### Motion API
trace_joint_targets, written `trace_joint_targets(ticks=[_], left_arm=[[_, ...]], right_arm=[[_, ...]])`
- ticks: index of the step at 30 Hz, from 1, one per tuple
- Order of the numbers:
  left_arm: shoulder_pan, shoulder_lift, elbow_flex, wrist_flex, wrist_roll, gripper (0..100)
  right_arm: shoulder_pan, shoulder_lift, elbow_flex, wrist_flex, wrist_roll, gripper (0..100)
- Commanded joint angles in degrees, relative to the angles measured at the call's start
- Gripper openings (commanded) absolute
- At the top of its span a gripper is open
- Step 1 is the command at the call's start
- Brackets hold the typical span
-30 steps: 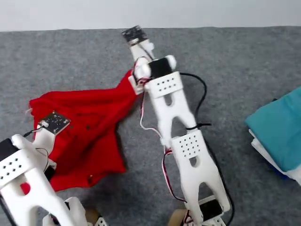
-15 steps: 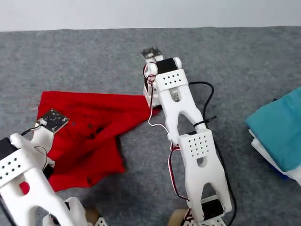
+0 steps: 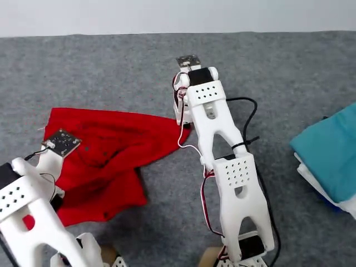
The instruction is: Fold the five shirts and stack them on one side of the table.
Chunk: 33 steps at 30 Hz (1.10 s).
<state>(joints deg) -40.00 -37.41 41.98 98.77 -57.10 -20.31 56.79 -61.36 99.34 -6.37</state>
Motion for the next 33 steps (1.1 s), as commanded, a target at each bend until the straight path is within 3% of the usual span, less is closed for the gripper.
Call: trace_joint_targets(ticks=[1,9,22,29,33], left_arm=[[-0.1,-1.3,0.3,-0.1,-0.6,0],[-0.3,-1.3,0.5,-0.1,-0.6,0],[-0.4,-1.3,0.5,-0.1,-0.6,0],[-0.4,-1.3,3.1,-2.1,-0.6,0],[-0.4,-1.4,3.5,-2.4,-0.5,0]], right_arm=[[-2.2,-2.9,-5.0,-1.6,-0.7,29.6],[-7.2,0.4,-4.9,-6.3,-0.7,29.6],[-5.5,6.9,-4.8,-5.3,-0.7,28.5],[-5.3,7.1,-5.0,-5.4,-0.3,4.4],[-4.4,6.9,-8.1,-4.4,-0.2,1.0]])
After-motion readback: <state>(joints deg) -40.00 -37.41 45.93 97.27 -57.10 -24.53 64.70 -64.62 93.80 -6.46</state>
